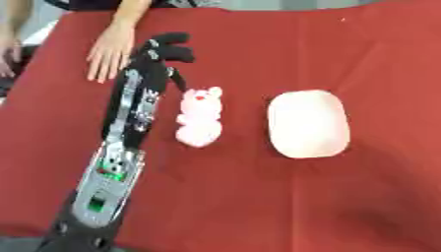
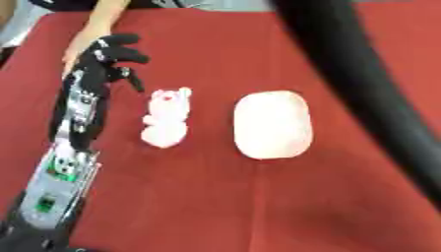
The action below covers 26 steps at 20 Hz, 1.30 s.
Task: Pick up objects on the table and place them in the box.
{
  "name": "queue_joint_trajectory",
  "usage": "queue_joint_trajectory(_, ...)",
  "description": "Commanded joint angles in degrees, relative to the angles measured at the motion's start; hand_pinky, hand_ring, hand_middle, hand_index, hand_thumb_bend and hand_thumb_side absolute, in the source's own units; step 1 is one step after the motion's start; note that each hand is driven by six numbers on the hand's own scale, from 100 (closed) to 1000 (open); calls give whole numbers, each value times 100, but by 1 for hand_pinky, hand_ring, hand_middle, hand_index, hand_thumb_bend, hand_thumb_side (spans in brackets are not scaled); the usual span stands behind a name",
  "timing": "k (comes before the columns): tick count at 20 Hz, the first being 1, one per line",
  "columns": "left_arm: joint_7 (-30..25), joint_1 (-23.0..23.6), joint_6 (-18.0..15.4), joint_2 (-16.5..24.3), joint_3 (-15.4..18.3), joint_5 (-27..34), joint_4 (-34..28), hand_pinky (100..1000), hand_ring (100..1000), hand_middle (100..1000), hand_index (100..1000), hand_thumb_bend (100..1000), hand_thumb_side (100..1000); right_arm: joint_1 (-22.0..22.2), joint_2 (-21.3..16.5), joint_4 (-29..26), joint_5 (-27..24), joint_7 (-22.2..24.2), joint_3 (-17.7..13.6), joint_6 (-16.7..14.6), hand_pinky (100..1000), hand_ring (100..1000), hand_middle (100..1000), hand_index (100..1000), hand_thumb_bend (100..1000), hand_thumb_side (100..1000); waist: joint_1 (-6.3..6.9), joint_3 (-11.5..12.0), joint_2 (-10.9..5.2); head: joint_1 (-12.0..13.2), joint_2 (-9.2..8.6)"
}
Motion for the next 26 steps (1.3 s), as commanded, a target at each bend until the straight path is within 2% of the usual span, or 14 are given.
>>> queue_joint_trajectory(1,-29,-15,4,64,19,-32,-111,308,665,748,713,153,987,-58,-75,-108,-4,34,11,-7,625,809,851,938,100,708,-18,1,-68,100,-13)
queue_joint_trajectory(14,-108,-18,50,58,5,-64,-111,271,626,731,706,152,992,-65,-49,-108,-19,99,25,19,616,798,852,941,100,710,-15,-9,-45,101,-1)
queue_joint_trajectory(16,-139,-3,187,66,3,-80,-111,255,618,725,696,136,989,-57,-43,-108,-13,108,18,28,614,796,852,941,100,710,-10,-13,-45,78,3)
queue_joint_trajectory(17,-168,6,334,77,5,-123,-106,216,597,717,685,139,926,-46,-39,-108,-6,112,12,38,611,794,852,942,100,711,-3,-21,-51,53,11)
queue_joint_trajectory(19,-204,-5,585,84,-18,-228,-110,189,572,684,650,212,806,-22,-41,-108,15,118,-2,69,609,793,853,943,100,710,23,-35,-68,-34,20)
queue_joint_trajectory(20,-200,-9,631,86,-37,-253,-110,189,573,685,652,206,813,-13,-42,-108,27,119,-7,84,609,793,853,943,100,710,35,-41,-74,-76,18)
queue_joint_trajectory(21,-203,-5,664,115,-49,-277,-111,193,574,683,649,253,747,-7,-46,-108,38,120,-9,94,608,793,853,943,100,710,54,-48,-77,-130,16)
queue_joint_trajectory(22,-227,0,700,171,-57,-311,-110,199,582,687,654,275,725,0,-51,-108,49,122,-7,101,608,793,853,944,100,710,70,-55,-82,-164,21)
queue_joint_trajectory(24,-331,-30,767,390,-76,-414,-72,205,587,690,656,302,701,20,-63,-108,69,129,-2,118,607,793,853,945,100,710,104,-59,-96,-189,53)
queue_joint_trajectory(25,-412,-68,791,568,-99,-483,-32,223,603,700,658,347,672,34,-71,-108,80,135,2,129,607,793,853,945,100,710,127,-61,-107,-179,73)
queue_joint_trajectory(26,-553,-132,813,814,-133,-604,40,223,603,700,658,347,672,48,-78,-108,91,142,5,142,607,793,853,945,100,710,147,-62,-119,-165,93)
